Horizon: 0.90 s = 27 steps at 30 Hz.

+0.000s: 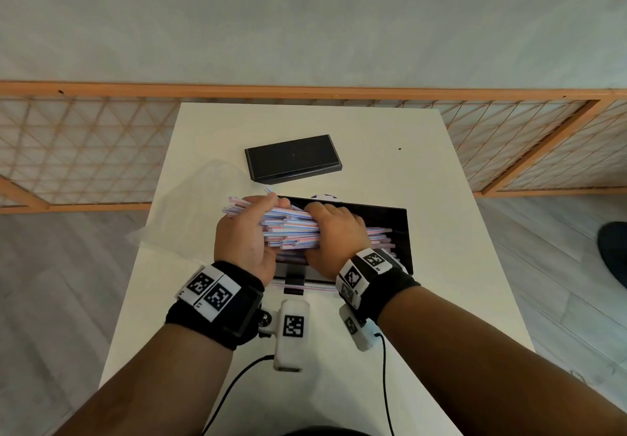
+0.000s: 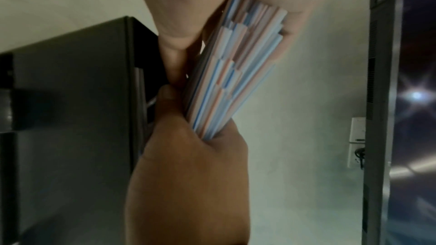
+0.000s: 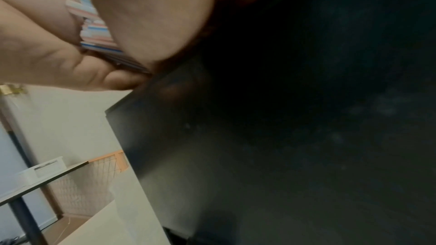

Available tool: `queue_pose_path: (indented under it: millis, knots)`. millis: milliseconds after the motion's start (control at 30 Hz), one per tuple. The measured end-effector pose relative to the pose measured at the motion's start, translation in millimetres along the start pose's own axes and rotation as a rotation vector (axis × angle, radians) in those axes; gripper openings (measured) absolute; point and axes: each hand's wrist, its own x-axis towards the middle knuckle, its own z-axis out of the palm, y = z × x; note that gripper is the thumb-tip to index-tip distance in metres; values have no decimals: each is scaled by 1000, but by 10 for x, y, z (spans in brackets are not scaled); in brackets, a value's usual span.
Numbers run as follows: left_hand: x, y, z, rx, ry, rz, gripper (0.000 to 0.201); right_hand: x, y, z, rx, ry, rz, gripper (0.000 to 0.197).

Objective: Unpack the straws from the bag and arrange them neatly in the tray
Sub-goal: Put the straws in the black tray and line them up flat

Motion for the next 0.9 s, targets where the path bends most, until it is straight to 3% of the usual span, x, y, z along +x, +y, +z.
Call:
queue_pose_path:
  millis: [100,200,300,367,433,567,733,800,900]
  knots:
    - [2,22,-2,-1,11,-4,14,-57,28,-60,-32,60,-37,54]
    - [4,-16,3,107,65,17,10,-89,81,-54,-64,21,0,56]
    - [-13,-78,-11,259,113,146,28,-109,172,-20,-54,-26,57,77]
    - [-40,-120,-9,356,83,206,28,-112,201,-31,-63,-55,69,90]
    - [-73,-146,24,328,92,151,19,-118,208,-50,-89,-73,55,96]
    - [-44,-162,67,177,127,-3,24,-113,213,-62,-68,-65,-22,85]
    - [-20,-164,128,115,35,-138,18,-94,187,-41,-9,-4,-82,81]
    - [-19,-155,137,161,10,-85,8,-65,198,-23,2,-34,-44,84]
    - [1,-141,54,523,-26,215,28,-19,235,-8,25,-87,6,92]
